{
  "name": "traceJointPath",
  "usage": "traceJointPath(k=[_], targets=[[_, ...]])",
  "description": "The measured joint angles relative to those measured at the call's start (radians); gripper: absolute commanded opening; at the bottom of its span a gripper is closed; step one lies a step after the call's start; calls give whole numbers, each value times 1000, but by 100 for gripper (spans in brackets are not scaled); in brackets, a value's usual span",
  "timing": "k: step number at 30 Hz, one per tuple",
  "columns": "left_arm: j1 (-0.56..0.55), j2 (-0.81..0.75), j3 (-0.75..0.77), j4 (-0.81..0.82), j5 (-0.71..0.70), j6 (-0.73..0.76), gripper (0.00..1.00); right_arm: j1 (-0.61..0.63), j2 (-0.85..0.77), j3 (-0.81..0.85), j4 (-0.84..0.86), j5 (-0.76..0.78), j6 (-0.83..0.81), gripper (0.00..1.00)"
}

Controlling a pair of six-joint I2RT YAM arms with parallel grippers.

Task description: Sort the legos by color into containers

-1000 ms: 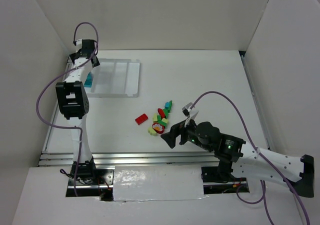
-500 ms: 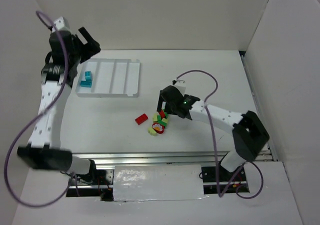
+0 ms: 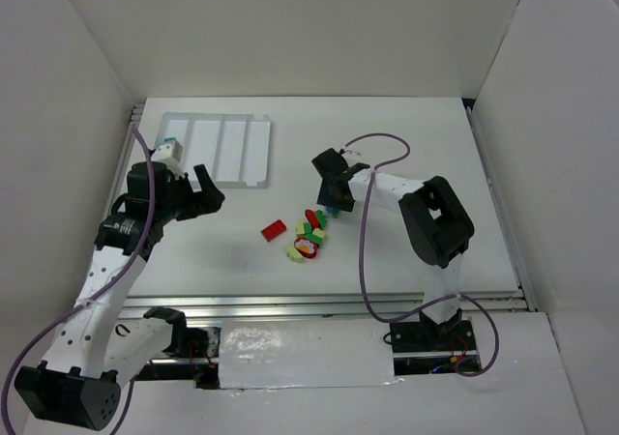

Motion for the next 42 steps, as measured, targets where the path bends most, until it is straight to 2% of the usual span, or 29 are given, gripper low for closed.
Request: traceJointPath(k=[2,3,5,6,7,8,11,15,18,22,26,32,37,42], targets=[[0,-22,-38,2,14,10,100,1,0,0,7,-8,-4,49],[0,-31,-52,2,22,13,100,2,0,0,8,-10,-5,39],[0,-34,-63,3,40,19,100,2,0,0,8,-11,-10,28],[0,-32,-63,5,48,24,99,2,-1,0,10,-10,-8,13],[0,-31,-65,12,61,27,99,2,-2,-3,11,-9,-11,10],[0,-32,-68,22,79,27,99,2,-5,-7,12,-7,-13,0],[0,-34,-96,63,146,8,100,9,-43,-40,16,-2,-35,0],[0,-20,-158,162,287,-82,100,71,-184,-140,51,19,-112,0],[-5,8,-208,274,394,-188,99,198,-377,-255,116,12,-217,0],[-64,71,-231,415,483,-323,98,339,-644,-408,246,-109,-355,0],[-237,119,-210,504,489,-398,97,364,-838,-498,327,-216,-429,0],[-500,147,-181,561,428,-449,95,371,-983,-550,369,-273,-473,1],[-581,195,-174,593,400,-472,91,367,-1043,-581,359,-283,-497,2],[-599,233,-160,592,400,-471,90,363,-1064,-607,349,-282,-512,2]])
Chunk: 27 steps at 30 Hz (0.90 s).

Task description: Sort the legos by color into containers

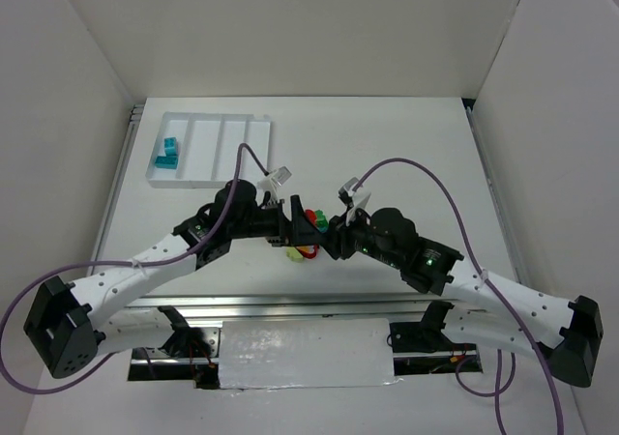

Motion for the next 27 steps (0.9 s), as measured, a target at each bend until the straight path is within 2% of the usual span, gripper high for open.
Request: traceJointPath(k=[7,14,19,27], targets=[[-11,8,17,-22,-10,3,92,1,-24,-16,3,14,-3,0],[-9,-76,26,-78,-170,5,95,22,-12,-13,5,150,60,0],[-5,-107,30,-78,-230,2,94,22,-12,-20,26,70,49,0],[-4,-83,24,-24,-222,-43,90,25,-95,-82,89,-42,19,0]])
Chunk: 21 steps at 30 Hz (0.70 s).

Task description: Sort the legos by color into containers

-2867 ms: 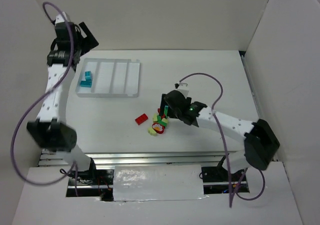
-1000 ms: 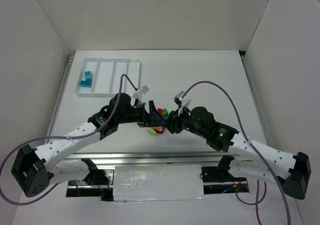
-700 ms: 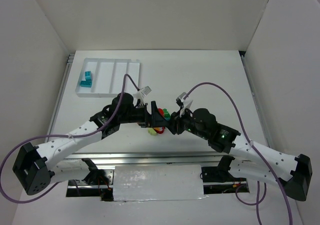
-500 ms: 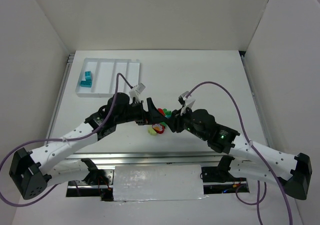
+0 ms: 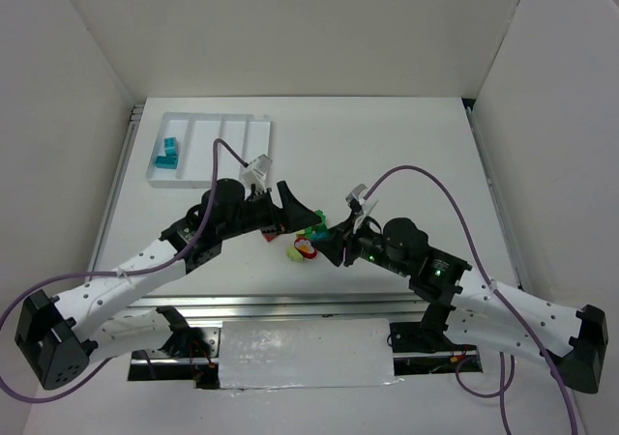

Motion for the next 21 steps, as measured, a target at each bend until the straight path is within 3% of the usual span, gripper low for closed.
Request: traceJointPath(k=[6,17,19,21], targets=[[-1,32,-50,79,63,-42,87,0,10,5,21,8,-14,0],[-19,48,-58,140,84,-62,71,7,67,45,14,91,-18,0],[-21,57,-58,154,85,-63,62,10,71,49,16,87,-18,1],[-22,68,-58,163,90,-64,41,13,73,49,19,78,-17,1]])
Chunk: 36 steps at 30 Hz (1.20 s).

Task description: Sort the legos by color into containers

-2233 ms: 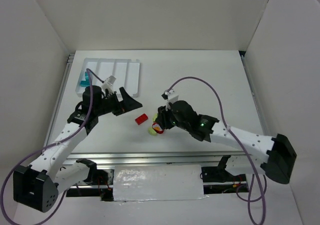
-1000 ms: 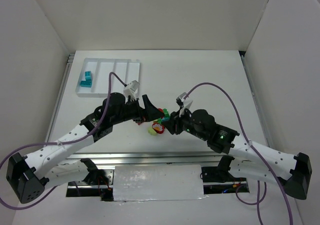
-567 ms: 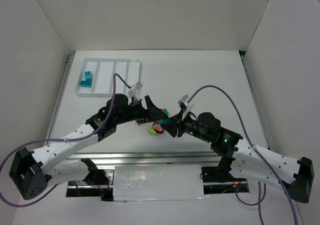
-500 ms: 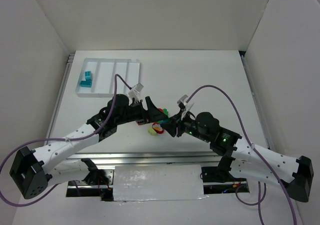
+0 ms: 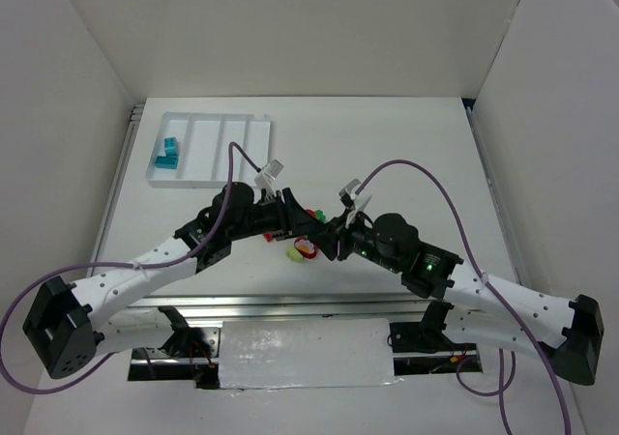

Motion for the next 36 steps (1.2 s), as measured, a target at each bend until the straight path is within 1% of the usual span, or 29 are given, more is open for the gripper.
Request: traceJointPath(k=[2,3,4,5,6,7,8,9,10,11,12,17,21,28,32,36], targets=[[-2,14,0,3,5,-6,30,3,1,0,-4,9,-2,1],[-3,17,0,5,0,-8,22,4,5,0,-7,18,-2,1],[-3,18,0,1,-2,-4,17,4,10,0,-7,27,0,2],[-3,18,0,-2,-4,-3,7,8,13,1,-6,36,3,4],[-3,19,0,-2,-6,-2,3,10,15,1,-5,43,5,6],[-3,19,0,-3,-7,1,0,11,18,1,-5,46,5,16],[-3,19,0,-3,-8,4,0,11,19,2,-4,47,6,30],[-2,19,0,-4,-8,6,0,12,21,2,-2,48,6,47],[-2,19,0,-4,-8,9,0,13,23,2,-1,48,9,75],[-2,19,0,-2,-6,11,0,13,25,2,3,49,23,95],[-4,19,0,3,8,11,0,12,27,2,10,48,29,100],[-18,18,0,45,64,39,0,7,37,15,-11,0,31,100],[-17,3,6,36,67,95,0,-34,47,50,-73,-85,39,100],[-17,-41,42,21,123,236,0,-168,-47,50,-113,-395,50,100],[-17,-42,42,54,234,292,0,-229,-104,50,-113,-574,51,98],[-17,-44,38,129,351,304,0,-271,-114,50,-115,-698,54,94]])
